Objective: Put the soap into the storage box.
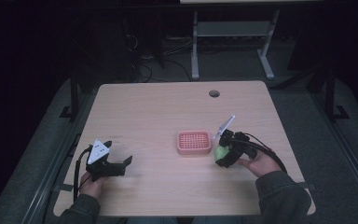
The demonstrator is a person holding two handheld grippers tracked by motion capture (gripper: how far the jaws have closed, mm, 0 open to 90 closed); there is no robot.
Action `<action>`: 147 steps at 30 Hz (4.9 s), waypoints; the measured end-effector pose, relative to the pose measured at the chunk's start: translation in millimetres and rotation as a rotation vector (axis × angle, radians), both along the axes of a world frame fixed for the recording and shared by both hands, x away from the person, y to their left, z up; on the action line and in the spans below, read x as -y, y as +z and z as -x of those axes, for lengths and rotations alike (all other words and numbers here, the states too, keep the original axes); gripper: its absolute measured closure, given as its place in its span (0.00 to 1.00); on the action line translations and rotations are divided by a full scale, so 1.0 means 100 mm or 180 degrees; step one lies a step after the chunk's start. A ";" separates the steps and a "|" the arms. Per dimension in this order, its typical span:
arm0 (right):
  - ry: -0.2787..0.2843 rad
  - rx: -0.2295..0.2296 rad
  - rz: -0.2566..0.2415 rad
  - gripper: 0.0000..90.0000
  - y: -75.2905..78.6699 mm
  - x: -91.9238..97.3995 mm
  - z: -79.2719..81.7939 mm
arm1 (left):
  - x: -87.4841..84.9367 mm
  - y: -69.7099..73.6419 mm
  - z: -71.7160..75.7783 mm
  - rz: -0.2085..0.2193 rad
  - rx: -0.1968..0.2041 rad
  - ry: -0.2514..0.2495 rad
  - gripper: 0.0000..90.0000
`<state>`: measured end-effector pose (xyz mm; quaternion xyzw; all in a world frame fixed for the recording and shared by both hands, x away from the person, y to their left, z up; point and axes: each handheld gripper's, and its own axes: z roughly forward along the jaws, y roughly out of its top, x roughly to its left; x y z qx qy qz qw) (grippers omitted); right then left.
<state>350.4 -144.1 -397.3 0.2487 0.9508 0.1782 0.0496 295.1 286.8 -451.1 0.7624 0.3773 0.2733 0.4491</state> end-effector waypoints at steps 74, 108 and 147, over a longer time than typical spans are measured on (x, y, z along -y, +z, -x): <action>0.0052 -0.0128 0.0202 0.27 -0.17 -0.95 -0.85 | -0.01 0.01 -0.01 0.0057 -0.0001 -0.0004 0.00; 0.0010 -0.0114 0.0100 0.25 -0.13 -0.91 -0.83 | -0.01 0.01 -0.01 0.0037 -0.0003 0.0001 0.00; -0.0126 -0.0009 -0.0105 0.25 0.05 -0.66 -0.72 | 0.01 0.00 -0.01 0.0049 -0.0009 -0.0009 0.00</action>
